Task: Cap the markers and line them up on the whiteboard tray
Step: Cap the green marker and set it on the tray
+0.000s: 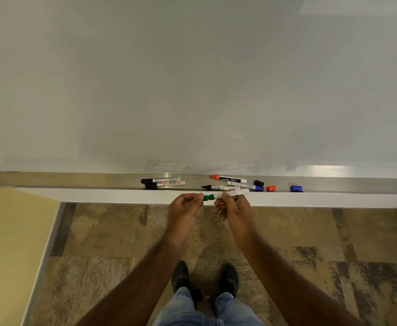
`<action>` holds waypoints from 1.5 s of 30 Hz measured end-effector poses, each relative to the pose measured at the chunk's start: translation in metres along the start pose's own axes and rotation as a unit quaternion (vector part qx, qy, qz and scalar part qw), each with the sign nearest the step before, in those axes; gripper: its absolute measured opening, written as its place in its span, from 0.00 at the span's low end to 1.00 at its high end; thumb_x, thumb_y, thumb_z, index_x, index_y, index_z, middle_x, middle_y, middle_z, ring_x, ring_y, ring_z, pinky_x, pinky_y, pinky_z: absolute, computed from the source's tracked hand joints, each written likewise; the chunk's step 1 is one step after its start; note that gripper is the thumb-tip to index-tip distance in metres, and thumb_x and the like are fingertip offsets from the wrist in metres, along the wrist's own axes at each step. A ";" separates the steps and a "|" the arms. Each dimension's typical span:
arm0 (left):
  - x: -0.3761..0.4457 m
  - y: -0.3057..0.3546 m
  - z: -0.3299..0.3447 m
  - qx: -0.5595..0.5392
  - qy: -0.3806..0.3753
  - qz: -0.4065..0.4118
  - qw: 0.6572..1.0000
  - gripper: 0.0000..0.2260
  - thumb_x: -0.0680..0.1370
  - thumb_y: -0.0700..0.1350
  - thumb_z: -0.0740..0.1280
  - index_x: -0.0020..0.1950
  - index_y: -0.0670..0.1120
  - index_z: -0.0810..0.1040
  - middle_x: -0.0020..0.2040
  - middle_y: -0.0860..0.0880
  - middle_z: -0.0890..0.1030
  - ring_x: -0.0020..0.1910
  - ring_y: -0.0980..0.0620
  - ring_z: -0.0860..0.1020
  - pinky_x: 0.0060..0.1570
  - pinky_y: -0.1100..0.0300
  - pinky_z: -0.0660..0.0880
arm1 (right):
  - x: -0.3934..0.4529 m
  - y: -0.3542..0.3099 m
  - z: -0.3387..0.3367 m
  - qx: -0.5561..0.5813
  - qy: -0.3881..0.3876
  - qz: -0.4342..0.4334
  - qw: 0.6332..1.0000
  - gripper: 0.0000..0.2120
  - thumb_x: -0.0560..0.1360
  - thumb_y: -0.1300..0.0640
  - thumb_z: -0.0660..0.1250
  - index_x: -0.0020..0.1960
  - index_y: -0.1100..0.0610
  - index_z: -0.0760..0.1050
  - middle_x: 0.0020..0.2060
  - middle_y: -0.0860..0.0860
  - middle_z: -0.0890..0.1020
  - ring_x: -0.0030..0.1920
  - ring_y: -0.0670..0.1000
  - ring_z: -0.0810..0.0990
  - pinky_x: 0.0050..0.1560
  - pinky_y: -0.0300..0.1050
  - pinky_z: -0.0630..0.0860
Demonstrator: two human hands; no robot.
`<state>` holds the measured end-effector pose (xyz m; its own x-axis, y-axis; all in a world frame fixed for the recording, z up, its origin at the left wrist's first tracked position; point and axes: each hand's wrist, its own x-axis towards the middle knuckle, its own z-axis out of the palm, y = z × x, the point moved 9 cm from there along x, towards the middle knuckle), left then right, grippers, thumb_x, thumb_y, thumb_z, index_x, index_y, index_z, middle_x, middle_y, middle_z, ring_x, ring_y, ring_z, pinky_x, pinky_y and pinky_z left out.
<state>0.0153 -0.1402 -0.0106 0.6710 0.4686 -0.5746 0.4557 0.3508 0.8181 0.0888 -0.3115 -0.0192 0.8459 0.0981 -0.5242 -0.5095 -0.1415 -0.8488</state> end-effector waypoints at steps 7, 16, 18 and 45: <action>-0.003 -0.003 -0.008 -0.068 0.027 -0.026 0.997 0.07 0.79 0.46 0.75 0.56 0.49 0.85 0.49 0.51 0.90 0.53 0.49 0.88 0.47 0.59 0.79 | -0.018 0.002 0.008 0.041 -0.031 0.023 0.998 0.13 0.83 0.54 0.68 0.56 0.63 0.84 0.45 0.54 0.90 0.45 0.51 0.90 0.40 0.40 0.81; -0.021 0.001 0.006 -0.139 -0.004 0.003 0.990 0.26 0.78 0.41 0.76 0.73 0.57 0.74 0.54 0.46 0.89 0.53 0.45 0.89 0.51 0.53 0.86 | -0.037 0.004 0.032 0.125 -0.078 0.032 0.989 0.12 0.79 0.55 0.73 0.60 0.60 0.81 0.52 0.56 0.89 0.52 0.58 0.89 0.46 0.47 0.84; -0.020 0.001 0.005 -0.149 0.006 -0.002 0.989 0.28 0.77 0.40 0.77 0.74 0.55 0.74 0.55 0.44 0.89 0.52 0.45 0.89 0.49 0.54 0.86 | -0.039 0.004 0.035 0.129 -0.086 0.032 0.987 0.13 0.80 0.55 0.73 0.60 0.61 0.81 0.53 0.55 0.89 0.52 0.57 0.89 0.46 0.48 0.84; 0.085 0.015 -0.137 -0.183 0.191 0.019 0.964 0.12 0.80 0.34 0.73 0.60 0.45 0.78 0.59 0.37 0.85 0.53 0.44 0.88 0.54 0.56 0.85 | -0.011 0.046 0.011 0.107 -0.092 0.109 0.984 0.13 0.81 0.61 0.70 0.65 0.57 0.76 0.56 0.55 0.88 0.55 0.55 0.89 0.50 0.50 0.85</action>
<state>-0.0010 0.0160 -0.0506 0.3874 0.7259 -0.5684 0.1510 0.5583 0.8158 0.0538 -0.3085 -0.0534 0.6800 0.2673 -0.6828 -0.7140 0.0297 -0.6995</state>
